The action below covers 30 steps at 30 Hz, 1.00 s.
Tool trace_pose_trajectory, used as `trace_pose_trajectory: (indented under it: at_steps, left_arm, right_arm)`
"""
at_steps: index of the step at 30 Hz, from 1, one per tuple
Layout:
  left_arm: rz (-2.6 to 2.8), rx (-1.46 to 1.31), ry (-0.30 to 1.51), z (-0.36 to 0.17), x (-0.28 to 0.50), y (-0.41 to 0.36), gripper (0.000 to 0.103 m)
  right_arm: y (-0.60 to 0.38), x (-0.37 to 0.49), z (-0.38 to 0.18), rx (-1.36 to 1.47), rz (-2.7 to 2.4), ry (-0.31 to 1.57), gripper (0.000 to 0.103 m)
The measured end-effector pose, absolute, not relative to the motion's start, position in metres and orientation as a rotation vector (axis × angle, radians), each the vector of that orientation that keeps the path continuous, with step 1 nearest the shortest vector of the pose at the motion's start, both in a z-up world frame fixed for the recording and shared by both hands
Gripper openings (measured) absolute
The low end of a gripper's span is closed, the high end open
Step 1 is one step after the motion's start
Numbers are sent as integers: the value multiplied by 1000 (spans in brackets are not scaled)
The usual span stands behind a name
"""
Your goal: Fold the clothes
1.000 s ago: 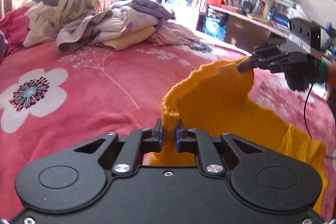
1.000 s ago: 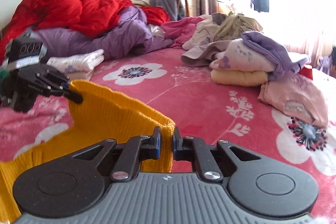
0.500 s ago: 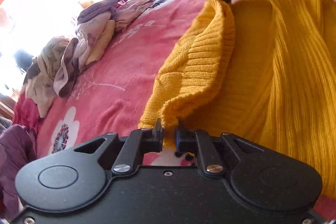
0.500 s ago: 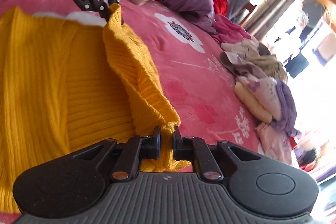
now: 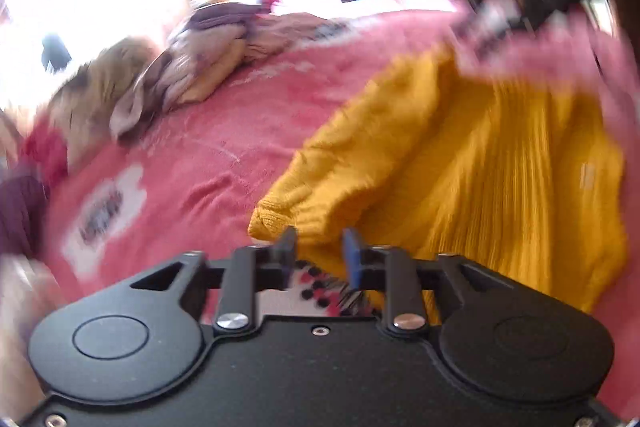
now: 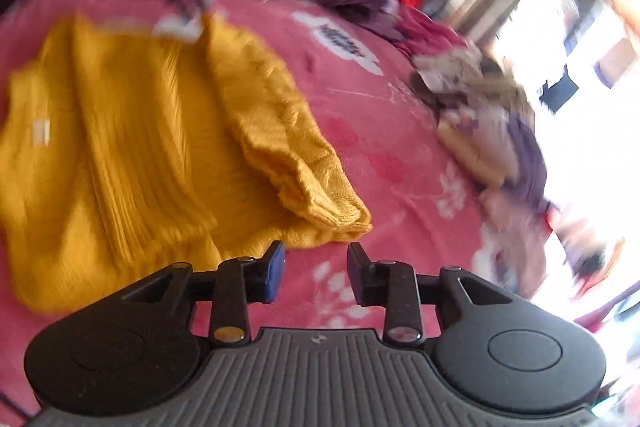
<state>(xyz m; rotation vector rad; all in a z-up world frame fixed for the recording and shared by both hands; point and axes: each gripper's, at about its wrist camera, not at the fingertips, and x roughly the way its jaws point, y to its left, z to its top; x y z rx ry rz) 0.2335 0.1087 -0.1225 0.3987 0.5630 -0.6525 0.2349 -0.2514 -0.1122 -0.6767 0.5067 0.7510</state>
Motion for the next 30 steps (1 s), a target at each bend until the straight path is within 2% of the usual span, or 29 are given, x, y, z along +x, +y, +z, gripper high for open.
trace_pose_trajectory:
  at_steps: [1, 2, 4, 7, 9, 10, 11, 12, 18, 24, 25, 27, 28, 30]
  left_arm:
    - [-623, 232, 599, -119, 244, 120, 51]
    - [-587, 85, 636, -118, 255, 131, 51]
    - [-523, -122, 701, -122, 276, 143, 51]
    - [-477, -319, 793, -135, 301, 149, 50]
    - [-457, -411, 873, -147, 313, 146, 45]
    - [-449, -454, 908, -152, 317, 145, 34]
    - [-453, -475, 915, -154, 316, 143, 31]
    - [-464, -505, 919, -156, 315, 142, 31]
    - [-464, -768, 934, -165, 299, 156, 30]
    - [-406, -747, 1007, -177, 309, 140, 30]
    - [-402, -703, 988, -172, 310, 137, 11]
    - [-431, -627, 928, -159, 314, 132, 7]
    - [-448, -641, 890, -152, 319, 134, 7]
    - [-461, -646, 833, -140, 328, 138, 7]
  right_arm:
    - [-258, 247, -108, -492, 745, 564, 47]
    - [-264, 259, -106, -318, 728, 610, 58]
    - [-275, 281, -110, -7, 695, 689, 68]
    - [-281, 305, -125, 282, 606, 771, 68]
    - [-275, 313, -137, 323, 581, 809, 60]
    - [-271, 315, -140, 324, 579, 820, 44]
    - [-266, 316, -143, 305, 584, 827, 31]
    - [-263, 317, -145, 296, 588, 833, 28]
    - [-268, 320, -144, 366, 605, 836, 26]
    - [-269, 335, -158, 442, 609, 907, 27]
    - [-270, 337, -160, 460, 609, 913, 27]
    - [-274, 339, -160, 504, 611, 898, 21]
    - [-277, 341, -159, 521, 615, 882, 12]
    - [-285, 347, -155, 555, 607, 831, 11]
